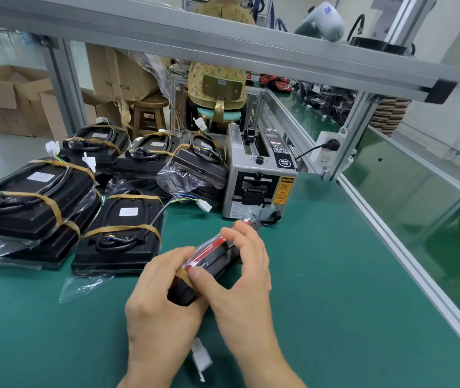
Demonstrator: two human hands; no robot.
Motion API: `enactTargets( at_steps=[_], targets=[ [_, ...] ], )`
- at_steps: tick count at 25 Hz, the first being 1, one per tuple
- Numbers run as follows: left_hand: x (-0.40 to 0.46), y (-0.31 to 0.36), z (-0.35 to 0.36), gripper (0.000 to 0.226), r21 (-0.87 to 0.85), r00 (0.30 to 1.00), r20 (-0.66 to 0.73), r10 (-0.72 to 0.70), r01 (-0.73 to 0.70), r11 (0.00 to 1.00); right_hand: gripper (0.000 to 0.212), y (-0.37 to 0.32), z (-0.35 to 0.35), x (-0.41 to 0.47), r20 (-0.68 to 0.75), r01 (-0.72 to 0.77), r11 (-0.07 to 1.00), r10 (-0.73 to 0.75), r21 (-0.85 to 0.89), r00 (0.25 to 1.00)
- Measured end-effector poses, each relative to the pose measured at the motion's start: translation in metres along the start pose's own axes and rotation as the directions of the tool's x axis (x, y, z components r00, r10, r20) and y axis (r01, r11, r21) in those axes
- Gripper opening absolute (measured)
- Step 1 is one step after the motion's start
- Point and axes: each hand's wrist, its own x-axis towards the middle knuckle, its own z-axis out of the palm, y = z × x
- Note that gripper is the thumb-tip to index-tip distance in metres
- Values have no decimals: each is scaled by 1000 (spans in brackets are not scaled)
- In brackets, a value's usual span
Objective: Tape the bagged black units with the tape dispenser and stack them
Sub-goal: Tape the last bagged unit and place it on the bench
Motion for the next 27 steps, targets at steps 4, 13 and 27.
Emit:
enactTargets(
  at_steps=[4,13,27],
  targets=[
    [-1,0,-1,62,-3,1000,19,21,-21,1000,64,2,-9,7,4,5,995,-5,-103,1000],
    [10,-8,-21,72,-17,994,109,-1,2,1000,34,16,-40,27,-88,51,996,-58,-76,994],
    [44,16,-39,95,503,899,423,109,-334,797,20,27,-47,94,364,-137,980,75,148,928]
  ],
)
